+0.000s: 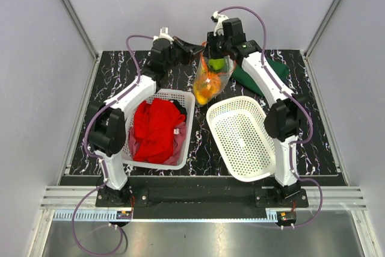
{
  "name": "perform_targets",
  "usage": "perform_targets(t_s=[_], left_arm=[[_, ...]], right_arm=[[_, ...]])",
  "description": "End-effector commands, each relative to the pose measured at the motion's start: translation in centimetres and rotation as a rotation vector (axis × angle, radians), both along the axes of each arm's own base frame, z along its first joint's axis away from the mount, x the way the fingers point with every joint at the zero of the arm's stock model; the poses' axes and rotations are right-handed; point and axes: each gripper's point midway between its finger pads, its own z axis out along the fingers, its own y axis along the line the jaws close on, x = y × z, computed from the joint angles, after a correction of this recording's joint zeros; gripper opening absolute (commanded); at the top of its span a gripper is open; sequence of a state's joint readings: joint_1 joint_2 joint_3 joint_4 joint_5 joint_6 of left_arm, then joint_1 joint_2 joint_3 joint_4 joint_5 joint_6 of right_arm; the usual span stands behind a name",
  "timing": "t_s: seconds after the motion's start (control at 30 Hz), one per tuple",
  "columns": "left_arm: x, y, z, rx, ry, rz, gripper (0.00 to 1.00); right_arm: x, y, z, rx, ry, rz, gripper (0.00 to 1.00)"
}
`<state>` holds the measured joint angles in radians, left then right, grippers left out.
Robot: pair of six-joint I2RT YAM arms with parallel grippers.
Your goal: Open the zip-top bag and remove the fake food
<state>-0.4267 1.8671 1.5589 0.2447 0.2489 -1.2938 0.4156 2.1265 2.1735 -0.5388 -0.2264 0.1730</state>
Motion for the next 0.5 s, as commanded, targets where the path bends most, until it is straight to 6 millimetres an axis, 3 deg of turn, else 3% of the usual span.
perform_targets(t_s=[0.0, 0.1, 0.2, 0.33, 0.47], left_arm=[[0.1, 2.3, -2.0, -0.003, 0.027, 0.074, 0.0], [0.5, 3.4, -4.7, 0.027, 0.058, 0.085, 0.0], [0.4, 4.3, -5.6, 0.064, 0.046, 0.09, 0.0], [0.1, 5.1, -5.2, 0.122, 0.017, 0.109, 0.0], [-0.1, 5.2, -4.9, 0.177, -0.007, 0.095, 0.0]], right_arm=[[0.8, -0.5, -2.0, -0.049, 0.032, -0.001, 0.34], [1.0, -0.3, -3.9, -0.046, 0.077, -0.013, 0.39], [1.1, 0.2, -4.6, -0.023, 0.104, -0.012, 0.45], [1.5, 0.0, -5.2, -0.029, 0.113, -0.04, 0.5], [2.5, -1.5, -5.4, -0.075, 0.098, -0.127, 0.55]])
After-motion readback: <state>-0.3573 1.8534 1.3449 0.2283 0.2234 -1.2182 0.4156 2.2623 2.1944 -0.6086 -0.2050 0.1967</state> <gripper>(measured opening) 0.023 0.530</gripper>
